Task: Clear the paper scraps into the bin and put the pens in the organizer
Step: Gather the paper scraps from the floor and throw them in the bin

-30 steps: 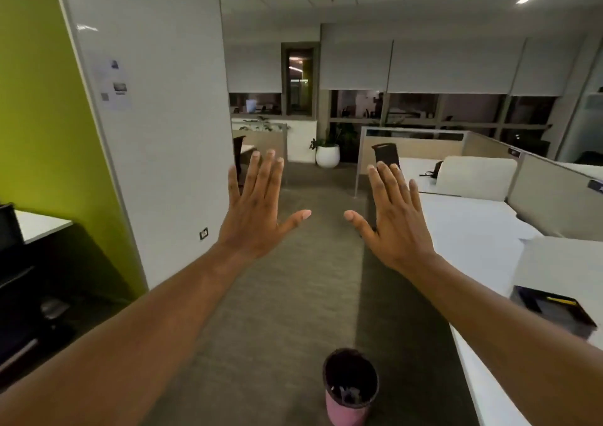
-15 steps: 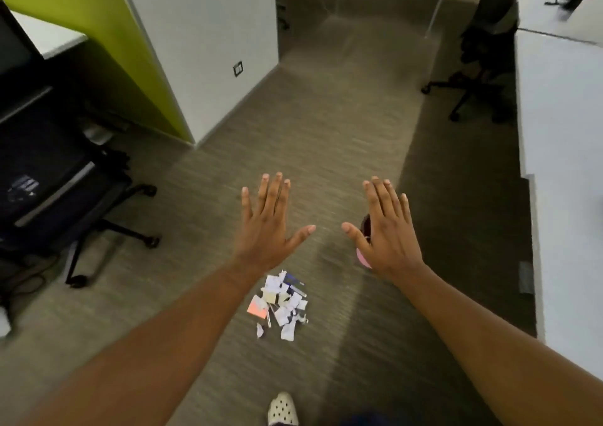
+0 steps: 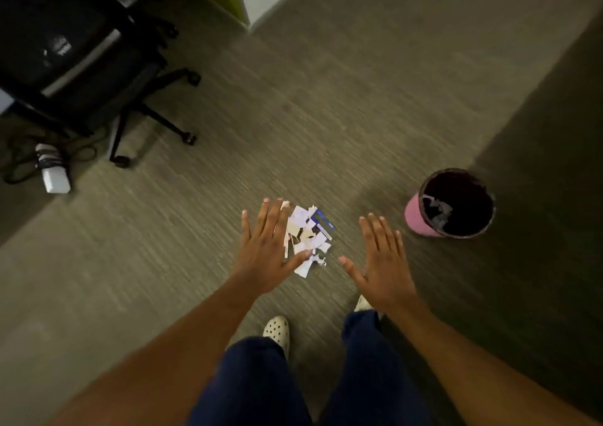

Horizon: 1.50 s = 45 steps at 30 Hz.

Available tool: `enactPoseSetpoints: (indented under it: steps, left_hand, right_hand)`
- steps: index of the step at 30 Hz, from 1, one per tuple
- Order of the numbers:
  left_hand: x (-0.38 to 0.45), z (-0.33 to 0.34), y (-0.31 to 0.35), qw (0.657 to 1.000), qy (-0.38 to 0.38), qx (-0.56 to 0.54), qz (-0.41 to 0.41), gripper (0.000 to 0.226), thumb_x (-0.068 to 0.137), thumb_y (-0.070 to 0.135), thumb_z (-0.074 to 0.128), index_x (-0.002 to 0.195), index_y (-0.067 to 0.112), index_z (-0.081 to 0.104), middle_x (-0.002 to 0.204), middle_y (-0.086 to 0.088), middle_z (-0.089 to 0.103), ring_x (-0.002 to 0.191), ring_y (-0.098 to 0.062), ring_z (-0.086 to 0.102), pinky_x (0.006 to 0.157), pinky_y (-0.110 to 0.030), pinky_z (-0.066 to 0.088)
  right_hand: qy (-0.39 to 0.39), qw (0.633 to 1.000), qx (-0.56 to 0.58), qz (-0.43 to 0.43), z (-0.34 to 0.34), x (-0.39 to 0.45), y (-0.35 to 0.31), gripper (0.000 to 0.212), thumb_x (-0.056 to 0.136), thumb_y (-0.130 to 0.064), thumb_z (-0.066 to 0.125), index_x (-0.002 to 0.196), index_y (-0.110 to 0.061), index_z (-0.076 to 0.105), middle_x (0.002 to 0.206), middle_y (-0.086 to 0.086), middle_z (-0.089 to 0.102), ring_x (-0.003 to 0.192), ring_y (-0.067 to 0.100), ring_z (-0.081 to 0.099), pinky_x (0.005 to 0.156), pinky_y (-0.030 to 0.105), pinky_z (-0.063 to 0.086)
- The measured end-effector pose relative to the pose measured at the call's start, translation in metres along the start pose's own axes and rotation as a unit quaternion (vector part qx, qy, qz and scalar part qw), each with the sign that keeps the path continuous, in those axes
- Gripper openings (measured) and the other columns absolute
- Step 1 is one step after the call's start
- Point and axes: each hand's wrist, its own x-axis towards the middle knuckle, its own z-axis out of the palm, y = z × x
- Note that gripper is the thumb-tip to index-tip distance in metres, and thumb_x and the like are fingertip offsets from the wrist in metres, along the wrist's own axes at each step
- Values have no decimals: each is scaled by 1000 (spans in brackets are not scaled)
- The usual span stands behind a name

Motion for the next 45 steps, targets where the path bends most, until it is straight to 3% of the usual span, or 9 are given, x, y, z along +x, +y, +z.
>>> enactPoseSetpoints:
  steps: [9,13,18,24,30,34,38,41,45]
  left_hand:
    - [37,160,-31,993,-76,-60,-73,102,90,82,31,164,14,12,173,-4,9,161,-26,1,125,-64,8]
    - [60,255,-76,977,-118,-141,-106,96,91,64,53,164,19,10,173,-4,9,159,-30,9,126,-55,21]
    - [81,379,-138,948,-167,-193,-192,84,82,26,78,154,22,37,168,-11,20,154,-35,21,118,-50,36]
    - [95,491,-186,913,-206,-210,-283,63,76,17,80,136,15,60,142,-18,46,131,-38,46,111,-44,41]
    - [115,571,-200,895,-191,-230,-332,57,81,21,76,131,7,51,133,-20,51,122,-35,50,99,-42,46]
    - [118,599,-201,915,-122,-218,-317,37,80,0,65,115,5,54,123,-22,51,106,-39,53,86,-44,50]
    - [120,596,-205,897,-63,-251,-358,23,81,-10,52,100,2,55,109,-20,57,87,-37,57,67,-39,45]
    - [136,581,-206,907,-21,-244,-342,23,89,-3,45,110,2,55,105,-22,63,85,-36,60,67,-37,40]
    - [185,566,-203,918,-15,-269,-292,50,90,24,57,134,6,42,130,-23,50,103,-41,61,73,-37,44]
  right_hand:
    - [-96,993,43,47,165,69,50,92,92,-81,23,163,-24,12,170,8,18,157,32,20,124,53,30]
    - [-141,982,68,102,268,101,80,87,93,-65,48,162,-24,14,169,9,19,154,32,23,117,53,41]
    - [-192,966,85,148,402,154,111,83,94,-36,68,161,-22,22,168,10,21,153,31,24,112,47,44]
    - [-187,978,6,91,504,210,115,58,96,-29,68,147,-16,45,156,12,39,143,32,36,107,47,50]
    - [-185,977,-89,66,551,247,93,82,86,-57,71,153,-29,32,165,11,21,155,42,17,115,62,39]
    - [-167,978,-93,82,560,256,88,81,81,-56,75,146,-27,35,163,12,23,153,41,19,112,64,40]
    - [-137,983,-115,41,559,262,89,75,81,-49,79,140,-21,42,157,15,31,146,39,30,109,59,44]
    - [-121,984,-126,27,557,267,91,71,80,-47,81,135,-19,46,152,14,38,140,37,37,107,55,46]
    - [-109,986,-113,49,561,266,88,70,75,-49,84,128,-21,49,146,13,42,135,35,42,106,53,47]
